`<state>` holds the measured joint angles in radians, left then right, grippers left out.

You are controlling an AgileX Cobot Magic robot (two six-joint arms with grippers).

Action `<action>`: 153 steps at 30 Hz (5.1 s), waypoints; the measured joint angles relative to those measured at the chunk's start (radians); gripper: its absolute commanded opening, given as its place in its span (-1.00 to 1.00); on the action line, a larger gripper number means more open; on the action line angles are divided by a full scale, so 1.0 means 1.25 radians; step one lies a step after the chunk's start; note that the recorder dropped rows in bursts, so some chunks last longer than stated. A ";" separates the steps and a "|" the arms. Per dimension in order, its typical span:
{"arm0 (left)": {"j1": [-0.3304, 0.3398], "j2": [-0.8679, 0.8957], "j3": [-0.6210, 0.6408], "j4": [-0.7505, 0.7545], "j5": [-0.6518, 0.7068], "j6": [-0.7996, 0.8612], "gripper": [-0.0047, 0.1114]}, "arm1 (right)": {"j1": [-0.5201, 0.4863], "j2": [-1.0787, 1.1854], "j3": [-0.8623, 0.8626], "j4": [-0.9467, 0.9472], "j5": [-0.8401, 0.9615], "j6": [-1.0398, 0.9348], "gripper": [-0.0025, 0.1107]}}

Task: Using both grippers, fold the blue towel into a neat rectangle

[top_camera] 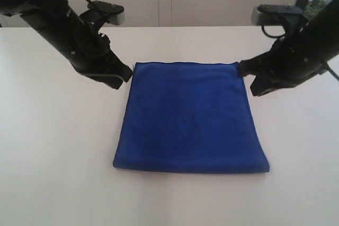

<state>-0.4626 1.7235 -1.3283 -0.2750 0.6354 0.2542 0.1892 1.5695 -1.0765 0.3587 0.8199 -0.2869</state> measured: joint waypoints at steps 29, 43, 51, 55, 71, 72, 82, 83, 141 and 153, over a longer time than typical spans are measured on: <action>-0.122 0.048 0.340 -0.054 -0.309 -0.012 -0.92 | 0.103 0.085 0.293 -0.125 -0.280 0.150 -0.96; -0.122 0.048 0.344 -0.058 -0.315 -0.093 -0.92 | 0.103 0.101 0.288 -0.146 -0.276 0.158 -0.96; -0.122 0.048 0.344 -0.059 -0.312 -0.145 -0.92 | 0.104 0.101 0.288 -0.148 -0.279 0.159 -0.96; -0.122 0.048 0.344 -0.059 -0.302 -0.151 -0.92 | 0.104 0.101 0.288 -0.148 -0.279 0.159 -0.96; -0.122 0.048 0.344 -0.059 -0.267 -0.161 -0.92 | 0.104 0.099 0.288 -0.160 -0.340 0.161 -0.96; -0.122 0.048 0.341 -0.059 -0.263 -0.161 -0.92 | 0.104 0.096 0.288 -0.163 -0.349 0.162 -0.96; -0.122 0.032 0.302 -0.051 -0.134 -0.149 -0.92 | 0.104 -0.060 0.291 -0.168 -0.335 0.167 -0.96; -0.122 0.021 0.298 -0.046 -0.119 -0.138 -0.92 | 0.104 -0.080 0.291 -0.168 -0.323 0.167 -0.96; -0.185 0.013 0.360 -0.022 -0.247 0.548 -0.37 | 0.104 0.058 0.254 -0.112 -0.143 -0.750 -0.22; -0.185 0.008 0.350 -0.022 -0.169 0.550 -0.64 | 0.104 0.043 0.272 -0.115 -0.159 -0.750 -0.96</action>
<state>-0.6933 1.7331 -0.8906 -0.3020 0.4238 0.9422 0.3197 1.6229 -0.7362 0.2149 0.6217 -1.2241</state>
